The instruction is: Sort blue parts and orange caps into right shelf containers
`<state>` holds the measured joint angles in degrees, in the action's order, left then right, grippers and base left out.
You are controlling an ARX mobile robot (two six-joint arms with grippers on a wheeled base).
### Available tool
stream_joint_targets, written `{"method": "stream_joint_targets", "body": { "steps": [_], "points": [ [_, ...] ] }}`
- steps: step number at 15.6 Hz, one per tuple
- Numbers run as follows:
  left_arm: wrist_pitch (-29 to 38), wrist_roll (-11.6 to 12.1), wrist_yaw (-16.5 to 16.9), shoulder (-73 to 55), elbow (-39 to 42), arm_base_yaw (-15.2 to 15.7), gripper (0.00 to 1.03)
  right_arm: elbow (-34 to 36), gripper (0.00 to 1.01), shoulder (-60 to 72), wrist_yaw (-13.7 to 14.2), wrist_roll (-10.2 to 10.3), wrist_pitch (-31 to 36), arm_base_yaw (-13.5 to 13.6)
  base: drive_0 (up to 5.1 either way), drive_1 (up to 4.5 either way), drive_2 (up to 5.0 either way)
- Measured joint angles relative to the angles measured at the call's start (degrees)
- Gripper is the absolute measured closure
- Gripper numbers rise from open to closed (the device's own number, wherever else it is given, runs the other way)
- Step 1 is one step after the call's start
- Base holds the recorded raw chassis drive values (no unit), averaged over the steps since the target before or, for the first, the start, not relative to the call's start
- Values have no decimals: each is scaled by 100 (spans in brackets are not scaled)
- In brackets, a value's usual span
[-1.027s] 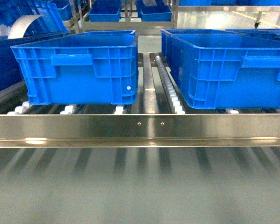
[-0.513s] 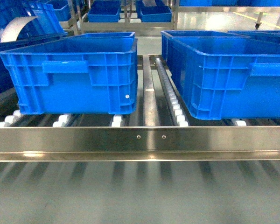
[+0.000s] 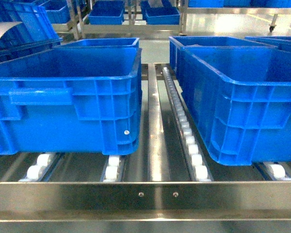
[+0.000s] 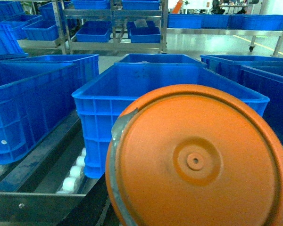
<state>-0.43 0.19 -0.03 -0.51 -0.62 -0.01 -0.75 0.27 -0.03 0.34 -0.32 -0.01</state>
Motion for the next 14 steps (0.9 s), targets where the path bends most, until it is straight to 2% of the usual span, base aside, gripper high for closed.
{"method": "stream_joint_targets", "body": {
  "steps": [4, 14],
  "points": [
    [0, 0, -4, 0, -2, 0, 62, 0, 57, 0, 0, 0, 2, 0, 6, 433, -422],
    [2, 0, 2, 0, 0, 0, 62, 0, 57, 0, 0, 0, -4, 0, 0, 0, 0]
  ]
}}
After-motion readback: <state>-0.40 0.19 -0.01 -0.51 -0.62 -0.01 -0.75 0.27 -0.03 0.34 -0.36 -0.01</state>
